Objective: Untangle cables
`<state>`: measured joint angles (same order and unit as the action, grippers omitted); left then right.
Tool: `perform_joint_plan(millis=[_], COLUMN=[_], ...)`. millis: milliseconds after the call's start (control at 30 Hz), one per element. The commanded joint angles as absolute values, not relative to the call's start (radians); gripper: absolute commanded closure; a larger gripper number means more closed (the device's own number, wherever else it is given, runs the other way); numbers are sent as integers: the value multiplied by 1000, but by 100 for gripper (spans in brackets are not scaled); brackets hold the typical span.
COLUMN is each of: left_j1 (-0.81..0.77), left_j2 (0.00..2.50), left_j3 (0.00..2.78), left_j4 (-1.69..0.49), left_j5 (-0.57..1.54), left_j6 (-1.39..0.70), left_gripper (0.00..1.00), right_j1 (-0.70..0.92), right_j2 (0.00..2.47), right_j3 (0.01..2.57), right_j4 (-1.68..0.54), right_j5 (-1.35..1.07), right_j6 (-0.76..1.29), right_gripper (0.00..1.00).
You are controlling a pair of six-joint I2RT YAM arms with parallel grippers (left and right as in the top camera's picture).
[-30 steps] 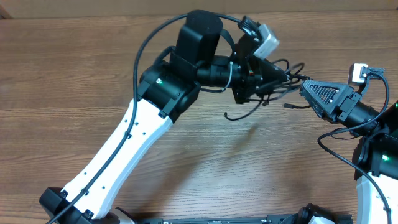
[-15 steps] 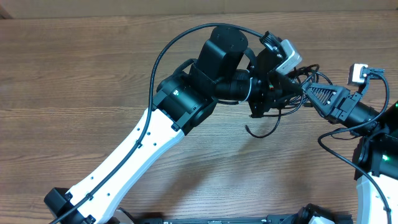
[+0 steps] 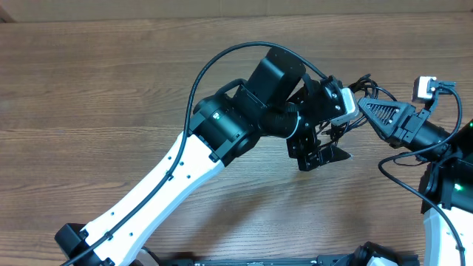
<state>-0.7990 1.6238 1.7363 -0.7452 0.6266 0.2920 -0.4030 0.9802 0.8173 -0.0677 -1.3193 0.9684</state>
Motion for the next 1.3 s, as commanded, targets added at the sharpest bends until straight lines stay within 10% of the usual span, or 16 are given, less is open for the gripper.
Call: perform_joint_plan(millis=[0, 333, 500, 767, 900, 1000, 1267], left_j1=[-799, -799, -799, -799, -799, -799, -772], left_j2=[1664, 1708, 1707, 1707, 1707, 1707, 1707], left_j3=[1743, 1743, 1743, 1743, 1743, 1743, 1743], left_j4=[-723, -641, -631, -630, -630, -628, -614], left_j5=[595, 595, 596, 596, 596, 608, 569], left_j6=[305, 220, 219, 201, 201, 202, 120], left_gripper=[0, 0, 63, 47, 96, 96, 96], right_j1=[-398, -398, -398, -398, -398, -398, -398], right_j2=[976, 976, 976, 976, 976, 976, 976], right_j3=[831, 831, 831, 831, 831, 831, 831], right_j4=[-59, -58, -58, -58, -58, -58, -58], right_j5=[-1380, -1431, -1432, -1449, -1460, -1460, -1460], right_j6=[973, 970, 969, 969, 969, 969, 968], right_gripper=[96, 96, 96, 96, 96, 95, 43])
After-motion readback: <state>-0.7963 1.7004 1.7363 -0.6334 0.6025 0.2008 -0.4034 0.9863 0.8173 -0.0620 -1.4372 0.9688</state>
